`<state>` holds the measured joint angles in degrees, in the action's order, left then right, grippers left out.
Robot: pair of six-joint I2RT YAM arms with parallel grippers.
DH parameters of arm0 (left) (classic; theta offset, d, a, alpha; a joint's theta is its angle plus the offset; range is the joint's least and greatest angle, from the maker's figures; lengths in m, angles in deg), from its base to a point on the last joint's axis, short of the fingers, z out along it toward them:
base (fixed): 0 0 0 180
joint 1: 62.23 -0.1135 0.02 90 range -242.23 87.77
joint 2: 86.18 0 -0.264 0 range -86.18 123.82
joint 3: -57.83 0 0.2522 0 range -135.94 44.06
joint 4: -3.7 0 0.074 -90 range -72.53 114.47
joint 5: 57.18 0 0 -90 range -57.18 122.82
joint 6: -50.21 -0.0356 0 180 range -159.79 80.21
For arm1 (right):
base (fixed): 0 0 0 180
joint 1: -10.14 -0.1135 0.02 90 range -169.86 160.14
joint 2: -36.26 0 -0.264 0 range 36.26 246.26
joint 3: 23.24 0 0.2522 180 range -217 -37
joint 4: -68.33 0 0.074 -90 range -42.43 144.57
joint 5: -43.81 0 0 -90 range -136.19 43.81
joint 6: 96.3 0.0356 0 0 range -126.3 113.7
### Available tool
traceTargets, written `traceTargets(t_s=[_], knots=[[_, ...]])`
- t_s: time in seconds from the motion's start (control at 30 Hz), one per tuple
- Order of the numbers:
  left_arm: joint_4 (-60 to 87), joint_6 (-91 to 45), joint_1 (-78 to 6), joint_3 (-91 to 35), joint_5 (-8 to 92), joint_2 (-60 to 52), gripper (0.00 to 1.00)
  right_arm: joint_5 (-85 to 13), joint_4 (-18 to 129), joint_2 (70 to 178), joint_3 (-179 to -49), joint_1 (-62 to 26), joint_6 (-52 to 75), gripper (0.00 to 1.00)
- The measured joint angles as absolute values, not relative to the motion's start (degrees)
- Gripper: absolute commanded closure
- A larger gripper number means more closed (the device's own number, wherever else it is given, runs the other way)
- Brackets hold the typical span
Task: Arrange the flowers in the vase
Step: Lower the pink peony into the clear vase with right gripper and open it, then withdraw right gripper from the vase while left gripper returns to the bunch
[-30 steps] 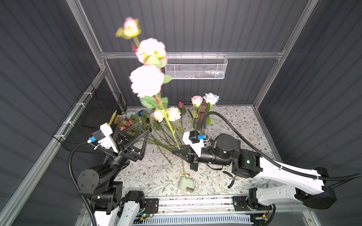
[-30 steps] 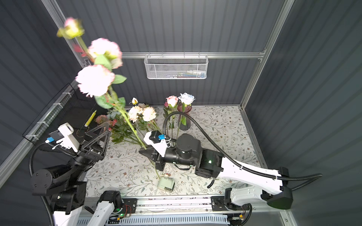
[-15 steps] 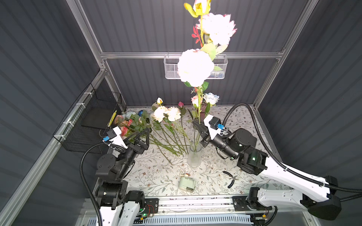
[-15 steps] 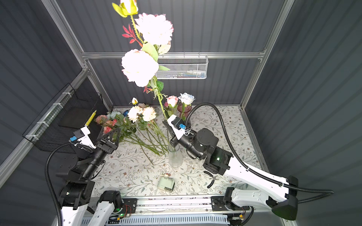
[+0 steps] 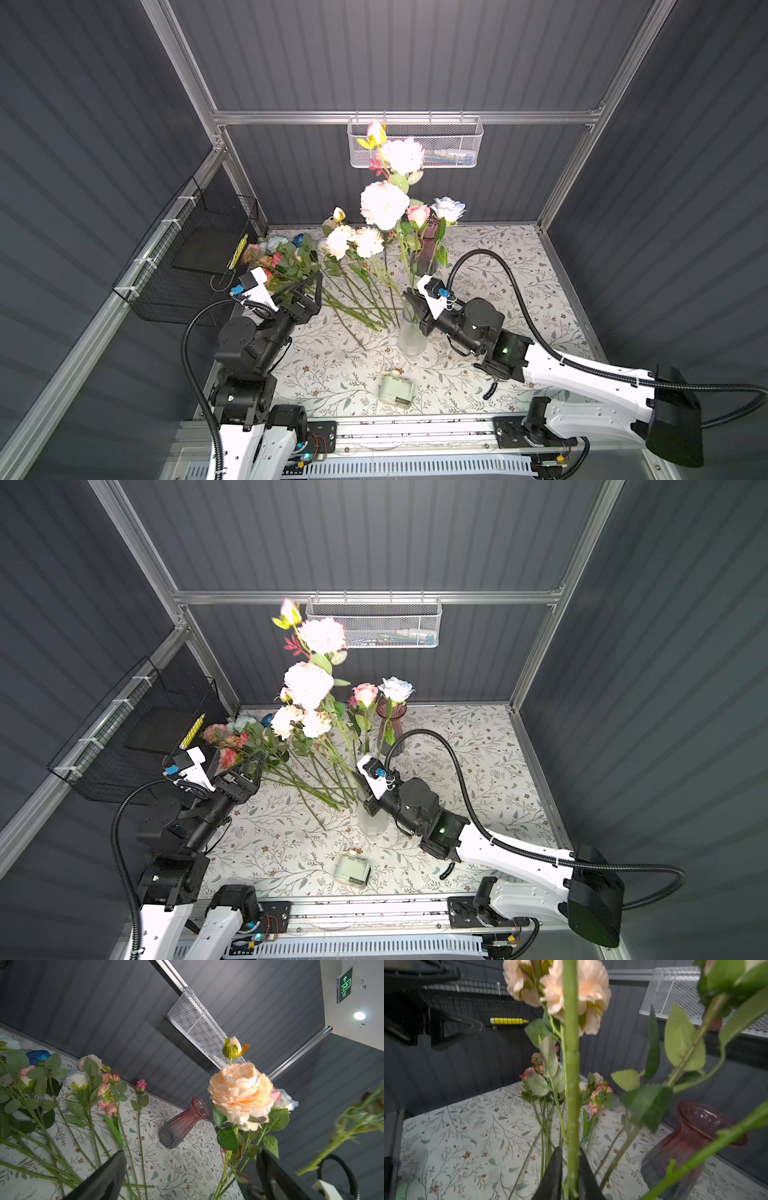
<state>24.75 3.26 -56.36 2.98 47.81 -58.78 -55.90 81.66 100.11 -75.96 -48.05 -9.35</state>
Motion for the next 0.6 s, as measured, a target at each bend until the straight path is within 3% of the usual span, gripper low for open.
traceTargets(t_s=[0.2, 0.4, 0.5, 0.6], knots=[[25.67, 3.26, -56.36, 3.53, 47.76, -57.60, 0.00, -56.12, 82.03, 91.04, -70.21, -50.52, -2.12, 0.40], [28.58, 3.28, -56.36, 4.30, 46.73, -55.24, 0.01, -56.82, 81.18, 82.06, -65.86, -51.16, 3.41, 0.38], [30.55, 3.41, -56.36, 4.73, 45.62, -52.53, 0.05, -57.04, 79.54, 78.84, -64.33, -51.16, 5.38, 0.38], [31.49, 3.32, -56.36, 5.32, 45.25, -47.20, 0.19, -57.17, 78.36, 76.61, -63.42, -51.22, 6.84, 0.39]])
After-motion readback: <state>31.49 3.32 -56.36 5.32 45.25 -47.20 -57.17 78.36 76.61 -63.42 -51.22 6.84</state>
